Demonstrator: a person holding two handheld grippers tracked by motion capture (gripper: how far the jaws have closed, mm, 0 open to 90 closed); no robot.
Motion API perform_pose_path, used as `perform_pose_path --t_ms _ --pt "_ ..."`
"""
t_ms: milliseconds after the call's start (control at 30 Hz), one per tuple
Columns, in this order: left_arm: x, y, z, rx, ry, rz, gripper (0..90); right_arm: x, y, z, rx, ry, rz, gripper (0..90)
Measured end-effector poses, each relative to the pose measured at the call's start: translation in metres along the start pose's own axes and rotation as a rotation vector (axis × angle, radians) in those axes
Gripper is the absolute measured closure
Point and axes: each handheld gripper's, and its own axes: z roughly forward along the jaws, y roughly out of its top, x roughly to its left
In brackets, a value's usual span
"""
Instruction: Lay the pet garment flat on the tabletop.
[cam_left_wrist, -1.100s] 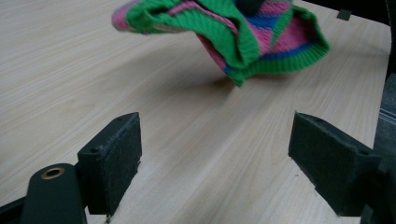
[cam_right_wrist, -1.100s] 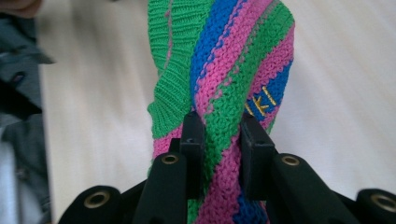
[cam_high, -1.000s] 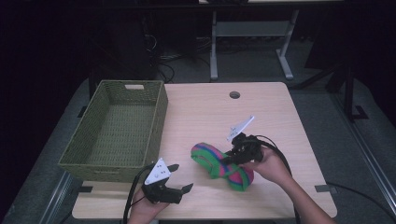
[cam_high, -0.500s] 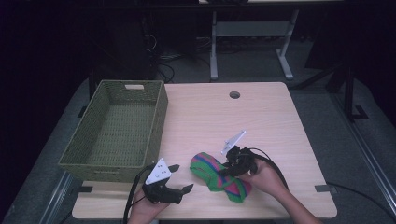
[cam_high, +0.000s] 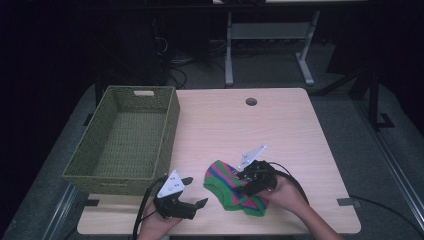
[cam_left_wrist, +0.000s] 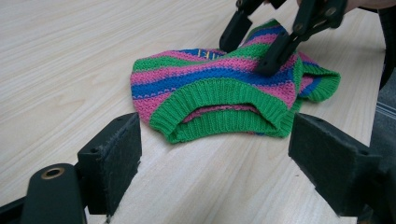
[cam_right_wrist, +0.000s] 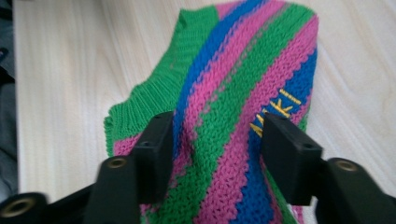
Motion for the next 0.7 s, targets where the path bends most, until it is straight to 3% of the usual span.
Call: perform_pose_path --t_ms 300,600,700 --pt "-0.001 0.0 0.001 -0.002 0.0 -0.002 17.0 0.0 0.007 -0.017 -0.041 0.01 -0.008 37.1" --pt "0.001 0.0 -0.001 0.005 0.002 0.002 17.0 0.019 0.021 -0.02 -0.036 0.023 -0.111 40.4" --pt "0.001 0.0 -0.001 0.005 0.002 0.004 16.9 0.022 0.024 -0.018 -0.03 0.033 -0.118 41.0"
